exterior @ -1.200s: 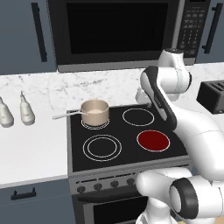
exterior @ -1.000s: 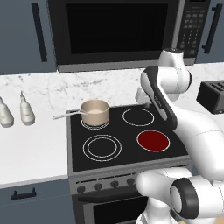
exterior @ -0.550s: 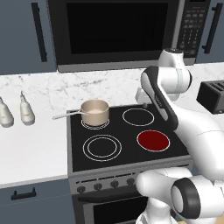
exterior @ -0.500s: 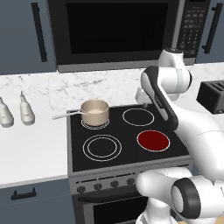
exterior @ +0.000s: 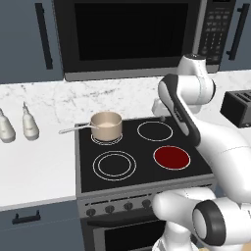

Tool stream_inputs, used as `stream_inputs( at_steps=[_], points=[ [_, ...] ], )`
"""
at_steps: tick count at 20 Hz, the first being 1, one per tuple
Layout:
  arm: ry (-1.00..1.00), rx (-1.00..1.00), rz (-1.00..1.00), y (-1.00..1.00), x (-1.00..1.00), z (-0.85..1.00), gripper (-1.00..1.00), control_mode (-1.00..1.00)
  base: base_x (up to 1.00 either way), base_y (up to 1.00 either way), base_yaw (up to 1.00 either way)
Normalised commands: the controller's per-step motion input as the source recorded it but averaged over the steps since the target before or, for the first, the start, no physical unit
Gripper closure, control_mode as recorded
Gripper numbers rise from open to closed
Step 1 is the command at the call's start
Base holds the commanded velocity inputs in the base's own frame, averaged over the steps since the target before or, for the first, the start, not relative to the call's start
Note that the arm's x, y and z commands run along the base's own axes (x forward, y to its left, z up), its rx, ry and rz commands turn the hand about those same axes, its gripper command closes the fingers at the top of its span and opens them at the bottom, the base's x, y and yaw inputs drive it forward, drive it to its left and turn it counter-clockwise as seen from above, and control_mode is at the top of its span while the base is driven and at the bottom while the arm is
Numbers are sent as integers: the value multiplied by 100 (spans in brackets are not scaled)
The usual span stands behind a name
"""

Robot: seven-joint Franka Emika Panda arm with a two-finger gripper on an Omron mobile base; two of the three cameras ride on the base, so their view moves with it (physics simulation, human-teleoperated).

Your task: Turn off the front right burner of the stove.

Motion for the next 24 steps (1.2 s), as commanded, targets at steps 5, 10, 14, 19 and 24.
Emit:
stream_inputs(
  at_steps=[5, 10, 14, 19, 24],
  points=[
    [0, 0, 0, 0, 0, 0, -100, 100, -21, -26, 0],
    [0, 0, 0, 0, 0, 0, -100, 100, -10, -42, 0],
    [0, 0, 0, 0, 0, 0, -100, 100, -1, -45, 0],
    [0, 0, 0, 0, 0, 0, -100, 100, 0, -39, 0],
    [0, 0, 0, 0, 0, 0, -100, 100, 0, -34, 0]
  ],
)
